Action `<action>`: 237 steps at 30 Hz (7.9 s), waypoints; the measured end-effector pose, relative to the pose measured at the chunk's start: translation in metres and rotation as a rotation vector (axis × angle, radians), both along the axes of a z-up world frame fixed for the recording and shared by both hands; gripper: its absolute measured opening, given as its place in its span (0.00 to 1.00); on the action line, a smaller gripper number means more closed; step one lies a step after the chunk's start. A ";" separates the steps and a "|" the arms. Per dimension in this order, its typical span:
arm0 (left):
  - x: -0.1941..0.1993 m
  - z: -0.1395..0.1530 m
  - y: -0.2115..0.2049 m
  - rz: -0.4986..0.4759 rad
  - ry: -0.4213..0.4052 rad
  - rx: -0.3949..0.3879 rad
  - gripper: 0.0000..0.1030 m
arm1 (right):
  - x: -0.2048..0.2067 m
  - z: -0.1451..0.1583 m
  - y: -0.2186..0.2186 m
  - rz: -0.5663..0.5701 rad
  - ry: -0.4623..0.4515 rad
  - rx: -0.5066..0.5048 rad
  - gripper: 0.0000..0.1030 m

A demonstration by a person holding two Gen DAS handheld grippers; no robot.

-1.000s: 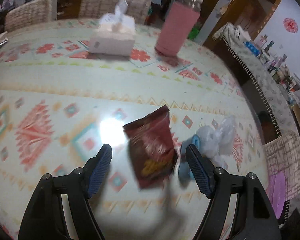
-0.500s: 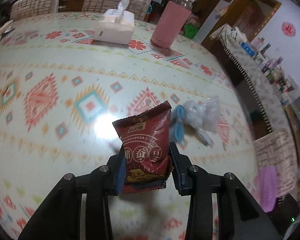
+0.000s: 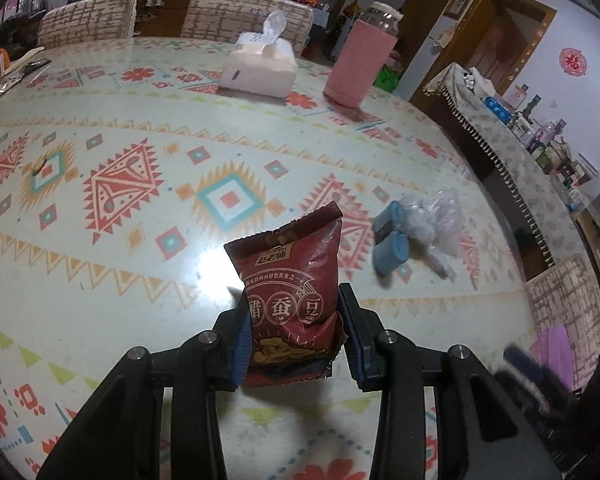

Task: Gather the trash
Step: 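Grasp the red snack bag with the left tool while the right tool grasps the clear plastic bag, then lift the red snack bag and clear plastic bag from the table, then carry both bags over the purple wastebasket with both tools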

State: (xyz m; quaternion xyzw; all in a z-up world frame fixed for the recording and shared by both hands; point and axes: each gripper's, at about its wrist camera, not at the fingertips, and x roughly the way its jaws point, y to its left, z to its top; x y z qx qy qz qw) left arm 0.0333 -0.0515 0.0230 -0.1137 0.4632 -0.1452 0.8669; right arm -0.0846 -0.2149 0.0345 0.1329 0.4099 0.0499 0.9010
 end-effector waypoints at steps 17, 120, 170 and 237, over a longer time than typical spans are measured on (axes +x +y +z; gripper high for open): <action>0.007 -0.010 0.005 0.008 0.052 -0.032 0.37 | 0.182 -0.013 0.004 -0.087 0.199 0.058 0.80; 0.001 -0.017 -0.004 -0.093 0.071 -0.160 0.37 | -0.003 -0.020 0.020 -0.053 0.031 0.028 0.44; -0.194 0.083 -0.197 -0.369 -0.336 0.277 0.38 | -0.212 0.042 -0.131 -0.242 -0.219 0.151 0.45; -0.216 0.059 -0.436 -0.769 -0.327 0.307 0.38 | -0.284 0.026 -0.297 -0.596 -0.204 0.146 0.46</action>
